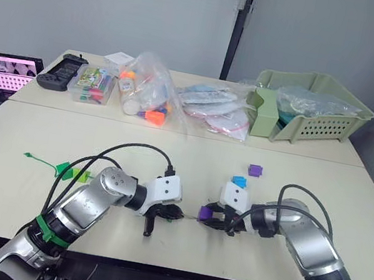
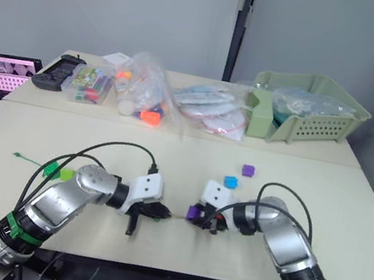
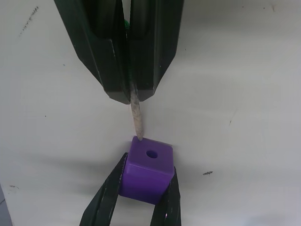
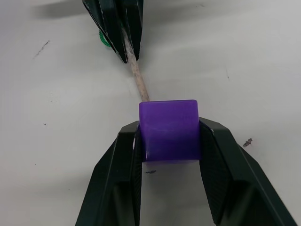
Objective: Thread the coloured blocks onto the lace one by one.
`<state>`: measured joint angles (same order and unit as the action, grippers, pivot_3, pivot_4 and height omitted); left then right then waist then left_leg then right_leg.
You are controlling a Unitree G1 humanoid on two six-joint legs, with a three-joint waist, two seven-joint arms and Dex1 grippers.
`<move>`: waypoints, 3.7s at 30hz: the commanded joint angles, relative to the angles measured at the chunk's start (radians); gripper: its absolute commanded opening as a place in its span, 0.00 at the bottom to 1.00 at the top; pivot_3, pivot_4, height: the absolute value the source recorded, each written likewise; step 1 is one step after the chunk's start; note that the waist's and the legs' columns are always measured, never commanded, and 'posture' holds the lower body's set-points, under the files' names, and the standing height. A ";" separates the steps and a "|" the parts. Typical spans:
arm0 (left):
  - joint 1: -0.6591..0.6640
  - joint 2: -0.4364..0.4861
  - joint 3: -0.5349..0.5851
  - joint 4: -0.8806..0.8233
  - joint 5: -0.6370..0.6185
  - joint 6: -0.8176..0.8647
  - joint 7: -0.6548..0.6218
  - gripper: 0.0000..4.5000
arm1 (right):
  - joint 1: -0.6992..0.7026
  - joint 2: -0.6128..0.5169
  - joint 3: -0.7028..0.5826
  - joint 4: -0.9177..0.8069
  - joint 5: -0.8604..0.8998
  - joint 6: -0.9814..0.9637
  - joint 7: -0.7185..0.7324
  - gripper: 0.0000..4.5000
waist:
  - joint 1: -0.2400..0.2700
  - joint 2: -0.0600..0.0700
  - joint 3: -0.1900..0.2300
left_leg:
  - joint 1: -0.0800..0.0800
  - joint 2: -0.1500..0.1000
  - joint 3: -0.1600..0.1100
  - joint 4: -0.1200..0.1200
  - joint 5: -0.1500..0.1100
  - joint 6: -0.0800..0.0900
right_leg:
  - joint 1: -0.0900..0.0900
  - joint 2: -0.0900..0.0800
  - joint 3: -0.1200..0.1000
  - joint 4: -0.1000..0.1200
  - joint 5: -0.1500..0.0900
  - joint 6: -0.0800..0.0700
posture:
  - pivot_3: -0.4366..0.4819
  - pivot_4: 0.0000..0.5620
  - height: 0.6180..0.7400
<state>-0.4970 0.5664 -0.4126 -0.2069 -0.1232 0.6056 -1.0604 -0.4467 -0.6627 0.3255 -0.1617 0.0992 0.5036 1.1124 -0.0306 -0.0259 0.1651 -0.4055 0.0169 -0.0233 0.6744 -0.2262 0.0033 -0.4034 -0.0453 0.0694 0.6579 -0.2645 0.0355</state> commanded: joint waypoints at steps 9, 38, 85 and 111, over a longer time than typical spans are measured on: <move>-0.013 -0.006 0.034 -0.027 -0.019 -0.025 0.025 0.00 | 0.031 -0.017 0.032 -0.018 0.008 0.010 0.024 0.26 | 0.012 0.000 0.000 | 0.000 0.000 0.000 0.000 0.000 0.000 | 0.000 0.000 0.000 -0.001 0.000 0.000 | 0.48 0.27 1.00; -0.009 -0.001 0.032 -0.058 -0.035 -0.005 0.020 0.00 | 0.032 -0.016 0.027 -0.021 0.012 0.017 0.021 0.26 | 0.014 0.000 0.000 | -0.001 0.000 0.000 0.000 0.000 0.000 | 0.000 0.000 0.000 -0.001 0.000 0.000 | 0.48 0.27 1.00; -0.117 -0.213 -0.081 0.115 0.062 -0.138 -0.016 0.00 | 0.033 0.012 0.039 -0.148 0.050 0.179 0.024 0.26 | 0.034 0.000 0.000 | 0.006 -0.002 0.000 0.001 0.000 0.000 | 0.011 -0.001 -0.001 -0.006 0.000 0.002 | 0.48 0.27 1.00; -0.147 -0.203 -0.087 0.124 0.132 -0.311 -0.092 0.00 | 0.063 0.026 0.037 -0.200 0.080 0.226 0.024 0.26 | 0.032 0.000 0.000 | 0.002 -0.002 -0.001 0.000 -0.001 0.001 | 0.009 -0.002 -0.003 -0.011 0.001 0.002 | 0.48 0.27 1.00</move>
<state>-0.6098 0.4269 -0.4727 -0.0230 0.0564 0.3542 -1.1452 -0.4051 -0.6717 0.2921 -0.3078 0.1023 0.7488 1.0801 0.0011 -0.0257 0.1649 -0.4042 0.0152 -0.0243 0.6742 -0.2270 0.0039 -0.3945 -0.0472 0.0668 0.6469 -0.2639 0.0377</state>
